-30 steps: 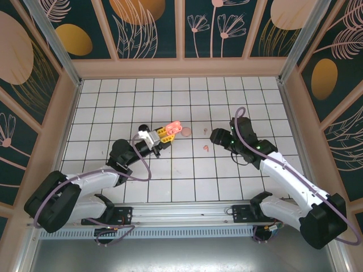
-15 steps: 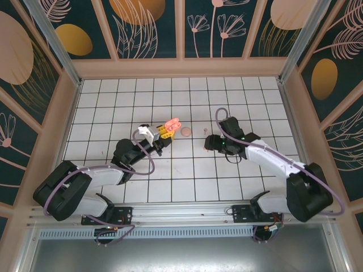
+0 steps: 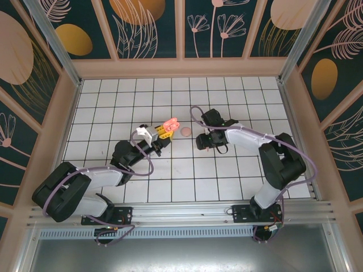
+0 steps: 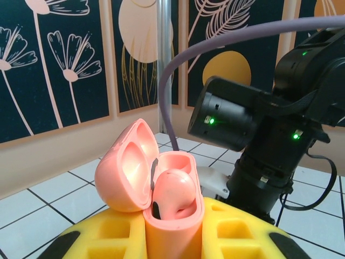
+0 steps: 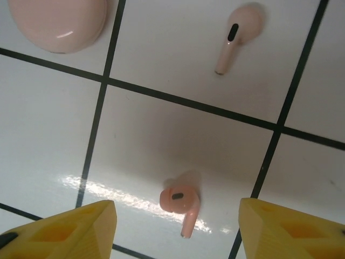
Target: Insert the wireless bluetooth earbuds into the charging case
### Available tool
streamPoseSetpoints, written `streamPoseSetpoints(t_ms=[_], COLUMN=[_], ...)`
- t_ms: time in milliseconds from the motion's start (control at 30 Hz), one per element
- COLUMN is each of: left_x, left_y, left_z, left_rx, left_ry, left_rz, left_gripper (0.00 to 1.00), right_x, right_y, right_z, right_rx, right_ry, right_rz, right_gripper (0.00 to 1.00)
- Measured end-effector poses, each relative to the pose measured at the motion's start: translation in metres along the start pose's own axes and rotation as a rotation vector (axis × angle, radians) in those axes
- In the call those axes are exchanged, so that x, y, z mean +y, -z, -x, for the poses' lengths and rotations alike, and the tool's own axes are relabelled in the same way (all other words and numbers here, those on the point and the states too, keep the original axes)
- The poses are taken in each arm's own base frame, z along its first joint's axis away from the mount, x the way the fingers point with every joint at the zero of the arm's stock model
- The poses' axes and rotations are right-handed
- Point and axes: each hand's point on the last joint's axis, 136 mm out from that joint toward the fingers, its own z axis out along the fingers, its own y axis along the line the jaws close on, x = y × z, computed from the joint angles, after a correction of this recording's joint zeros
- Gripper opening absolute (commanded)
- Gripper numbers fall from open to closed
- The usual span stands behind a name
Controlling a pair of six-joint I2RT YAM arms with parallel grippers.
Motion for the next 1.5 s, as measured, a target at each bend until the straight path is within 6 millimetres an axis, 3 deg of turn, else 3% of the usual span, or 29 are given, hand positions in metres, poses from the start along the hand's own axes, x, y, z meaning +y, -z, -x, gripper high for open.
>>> streamPoseSetpoints(t_ms=[633, 1233, 1500], left_x=[0.000, 0.000, 0.000], left_y=[0.005, 0.006, 0.006], left_z=[0.006, 0.003, 0.003], left_rx=[-0.013, -0.007, -0.007], left_ry=[-0.016, -0.018, -0.018], left_rz=[0.009, 0.013, 0.013], left_gripper=[0.00, 0.00, 0.00], right_x=[-0.003, -0.006, 0.006], right_y=[-0.024, -0.026, -0.024], right_z=[-0.017, -0.013, -0.020], right_rx=[0.110, 0.114, 0.113], right_ry=[0.087, 0.064, -0.011], right_rz=[-0.039, -0.063, -0.059], right_gripper=[0.51, 0.32, 0.26])
